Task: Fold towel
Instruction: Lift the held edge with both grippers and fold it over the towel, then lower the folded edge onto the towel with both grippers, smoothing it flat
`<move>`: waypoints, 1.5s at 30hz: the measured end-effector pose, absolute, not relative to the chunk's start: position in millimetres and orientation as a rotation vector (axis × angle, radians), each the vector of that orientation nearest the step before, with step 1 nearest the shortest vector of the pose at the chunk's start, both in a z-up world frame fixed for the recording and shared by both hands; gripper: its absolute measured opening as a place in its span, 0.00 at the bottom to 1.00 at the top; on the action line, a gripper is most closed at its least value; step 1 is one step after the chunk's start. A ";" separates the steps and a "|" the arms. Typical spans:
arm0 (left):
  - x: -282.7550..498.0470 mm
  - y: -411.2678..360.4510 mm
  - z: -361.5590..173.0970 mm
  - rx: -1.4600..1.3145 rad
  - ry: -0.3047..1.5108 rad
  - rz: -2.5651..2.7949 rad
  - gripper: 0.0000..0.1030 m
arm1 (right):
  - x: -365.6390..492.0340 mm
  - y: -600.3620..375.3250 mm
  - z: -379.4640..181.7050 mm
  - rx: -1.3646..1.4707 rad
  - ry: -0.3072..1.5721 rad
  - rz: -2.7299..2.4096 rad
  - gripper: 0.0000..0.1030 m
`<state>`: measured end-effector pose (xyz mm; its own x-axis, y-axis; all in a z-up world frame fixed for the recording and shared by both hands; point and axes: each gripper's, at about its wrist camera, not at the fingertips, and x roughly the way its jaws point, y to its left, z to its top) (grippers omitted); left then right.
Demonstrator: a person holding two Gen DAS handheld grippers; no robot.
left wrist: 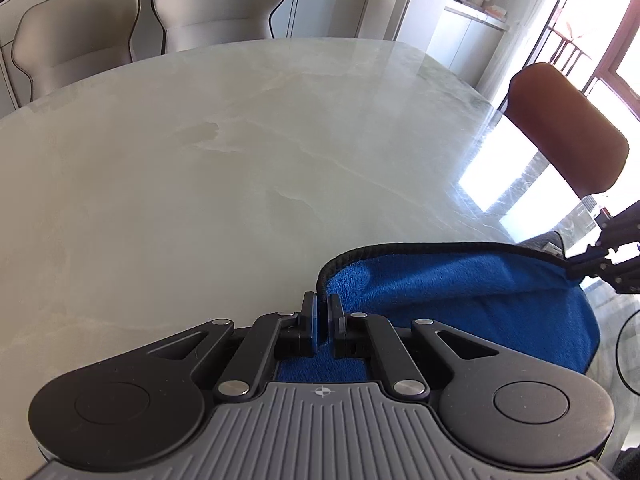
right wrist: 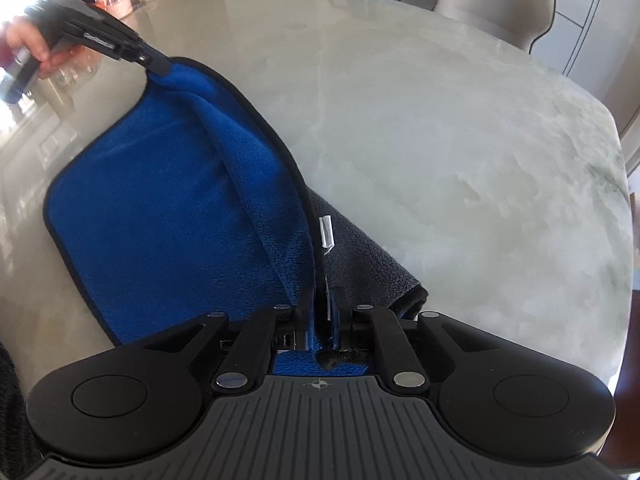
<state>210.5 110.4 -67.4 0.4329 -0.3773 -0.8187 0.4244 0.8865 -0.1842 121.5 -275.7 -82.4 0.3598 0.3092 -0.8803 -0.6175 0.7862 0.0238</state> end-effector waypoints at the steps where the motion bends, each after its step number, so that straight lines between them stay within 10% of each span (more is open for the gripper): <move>1: 208.8 111.1 -66.9 0.051 1.005 -0.497 0.03 | 122.7 -274.8 -83.8 -0.339 1.052 0.621 0.10; 19: 111.1 130.2 -47.2 0.012 0.939 -0.575 0.05 | 61.0 -293.5 -53.4 -0.447 1.068 0.638 0.06; 25: 89.8 129.8 -65.5 -0.007 0.982 -0.551 0.05 | 49.8 -290.6 -60.3 -0.403 1.028 0.603 0.34; 34: 86.2 121.9 -77.1 -0.005 0.989 -0.511 0.07 | 54.0 -270.9 -98.2 -0.398 1.055 0.527 0.34; 45: 82.5 123.4 -71.6 0.013 0.953 -0.492 0.07 | 41.8 -289.0 -76.4 -0.271 1.008 0.507 0.10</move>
<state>82.5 123.4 -71.6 0.4781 -0.3973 -0.7834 0.4085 0.8901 -0.2021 41.8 -289.0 -76.4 0.4318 0.2792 -0.8577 -0.5225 0.8525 0.0144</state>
